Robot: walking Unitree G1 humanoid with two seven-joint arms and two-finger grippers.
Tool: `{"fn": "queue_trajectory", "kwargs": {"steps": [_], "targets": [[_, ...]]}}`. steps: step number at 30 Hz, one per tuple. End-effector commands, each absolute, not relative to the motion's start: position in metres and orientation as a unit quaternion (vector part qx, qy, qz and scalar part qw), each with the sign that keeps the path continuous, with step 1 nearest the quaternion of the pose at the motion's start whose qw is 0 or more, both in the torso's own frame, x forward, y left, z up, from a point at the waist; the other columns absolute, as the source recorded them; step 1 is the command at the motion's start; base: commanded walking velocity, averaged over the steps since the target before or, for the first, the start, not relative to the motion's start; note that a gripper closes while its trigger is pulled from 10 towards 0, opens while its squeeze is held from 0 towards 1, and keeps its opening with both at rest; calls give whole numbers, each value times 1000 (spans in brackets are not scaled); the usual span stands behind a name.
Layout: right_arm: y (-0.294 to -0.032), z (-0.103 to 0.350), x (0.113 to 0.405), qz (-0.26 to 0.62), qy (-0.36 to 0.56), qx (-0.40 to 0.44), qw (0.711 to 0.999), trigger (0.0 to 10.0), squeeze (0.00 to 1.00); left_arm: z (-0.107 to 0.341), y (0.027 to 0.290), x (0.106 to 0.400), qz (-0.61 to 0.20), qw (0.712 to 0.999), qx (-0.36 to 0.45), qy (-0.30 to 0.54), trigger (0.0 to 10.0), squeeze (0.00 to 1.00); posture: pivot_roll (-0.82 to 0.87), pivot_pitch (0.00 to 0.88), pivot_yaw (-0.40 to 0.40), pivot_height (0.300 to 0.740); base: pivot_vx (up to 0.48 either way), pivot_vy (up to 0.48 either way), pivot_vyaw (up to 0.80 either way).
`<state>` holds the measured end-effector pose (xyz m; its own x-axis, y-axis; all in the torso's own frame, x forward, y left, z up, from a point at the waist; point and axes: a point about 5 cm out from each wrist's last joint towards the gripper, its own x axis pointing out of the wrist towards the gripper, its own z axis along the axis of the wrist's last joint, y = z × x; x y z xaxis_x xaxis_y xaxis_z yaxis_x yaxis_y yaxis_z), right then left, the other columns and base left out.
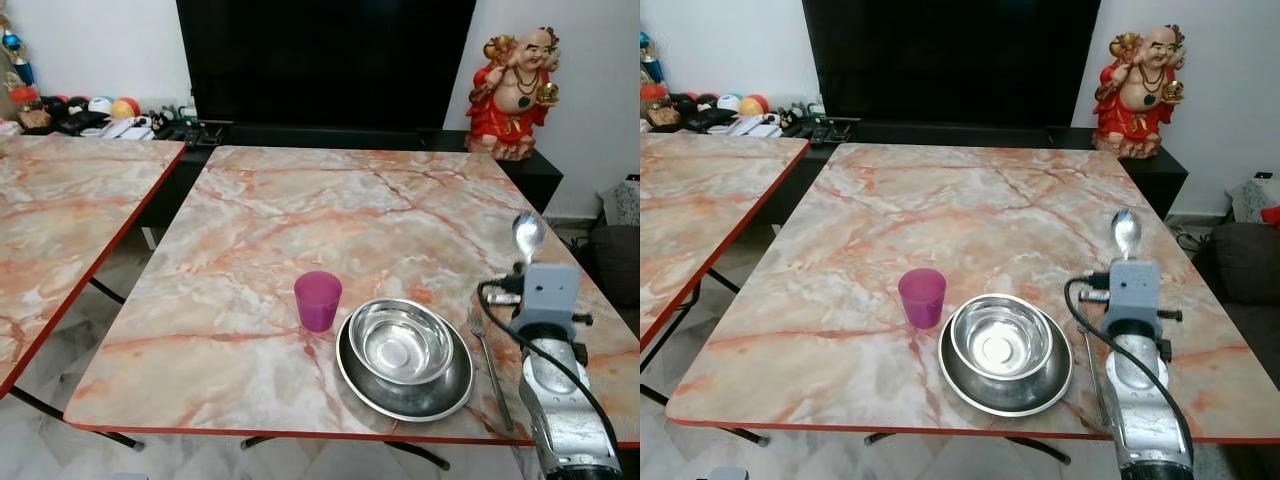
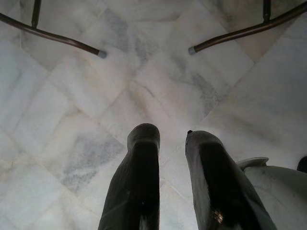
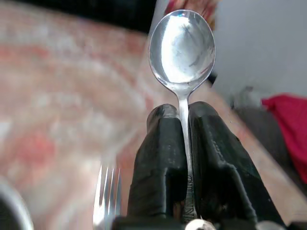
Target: Setting the table
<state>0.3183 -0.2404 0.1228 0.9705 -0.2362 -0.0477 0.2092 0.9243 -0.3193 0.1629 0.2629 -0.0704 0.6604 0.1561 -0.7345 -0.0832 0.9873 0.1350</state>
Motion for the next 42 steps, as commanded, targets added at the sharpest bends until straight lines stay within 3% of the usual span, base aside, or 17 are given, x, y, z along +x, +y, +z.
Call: {"fn": "queue_trajectory", "kwargs": {"steps": [1, 16, 42], "targets": [[-242, 118, 317, -99, 64, -167, 979, 10000, 0, -72, 265, 157, 68, 905, 41, 417, 10000, 0, -2, 26, 10, 740, 0, 0, 0], [-265, 93, 303, -36, 162, -158, 973, 10000, 0, -71, 267, 159, 59, 906, 38, 418, 10000, 0, -4, 26, 24, 740, 0, 0, 0], [-263, 75, 300, -50, 194, -75, 977, 10000, 0, -71, 267, 161, 56, 906, 38, 417, 10000, 0, 0, 27, 24, 740, 0, 0, 0]]}}
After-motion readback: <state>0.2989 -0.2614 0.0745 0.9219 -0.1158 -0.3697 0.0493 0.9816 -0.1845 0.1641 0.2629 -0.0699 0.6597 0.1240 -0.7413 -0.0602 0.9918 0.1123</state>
